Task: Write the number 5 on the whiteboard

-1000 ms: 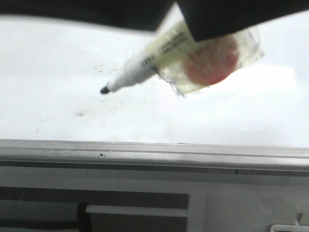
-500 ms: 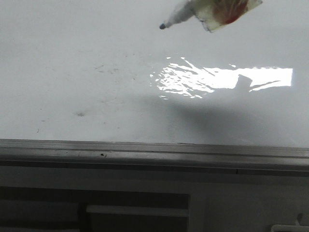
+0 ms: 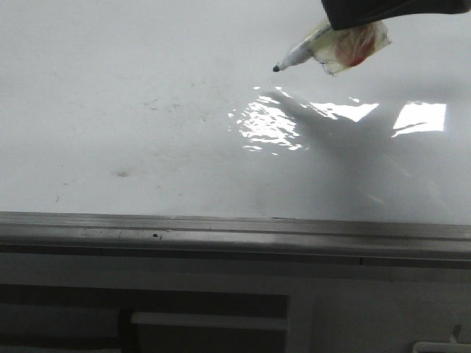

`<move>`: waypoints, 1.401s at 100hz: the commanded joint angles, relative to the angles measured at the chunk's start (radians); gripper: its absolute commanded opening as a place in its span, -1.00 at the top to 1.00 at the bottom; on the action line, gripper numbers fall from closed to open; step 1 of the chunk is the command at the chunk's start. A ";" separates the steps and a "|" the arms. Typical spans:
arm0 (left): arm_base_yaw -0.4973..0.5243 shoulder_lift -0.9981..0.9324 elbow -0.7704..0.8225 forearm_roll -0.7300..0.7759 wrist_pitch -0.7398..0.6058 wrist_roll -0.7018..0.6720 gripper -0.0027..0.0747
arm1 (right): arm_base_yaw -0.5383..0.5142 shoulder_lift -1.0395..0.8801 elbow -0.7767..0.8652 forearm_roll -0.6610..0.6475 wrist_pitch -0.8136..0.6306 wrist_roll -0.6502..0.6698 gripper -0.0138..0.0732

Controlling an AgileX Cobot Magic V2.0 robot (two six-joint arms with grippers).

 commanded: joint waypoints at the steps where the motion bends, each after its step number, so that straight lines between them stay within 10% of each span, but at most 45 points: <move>1: 0.004 0.005 -0.029 -0.015 -0.050 -0.010 0.98 | -0.007 0.002 -0.034 -0.014 -0.087 -0.003 0.82; 140: 0.004 0.005 -0.029 -0.015 -0.042 -0.010 0.98 | -0.163 -0.034 0.015 -0.025 0.323 0.022 0.78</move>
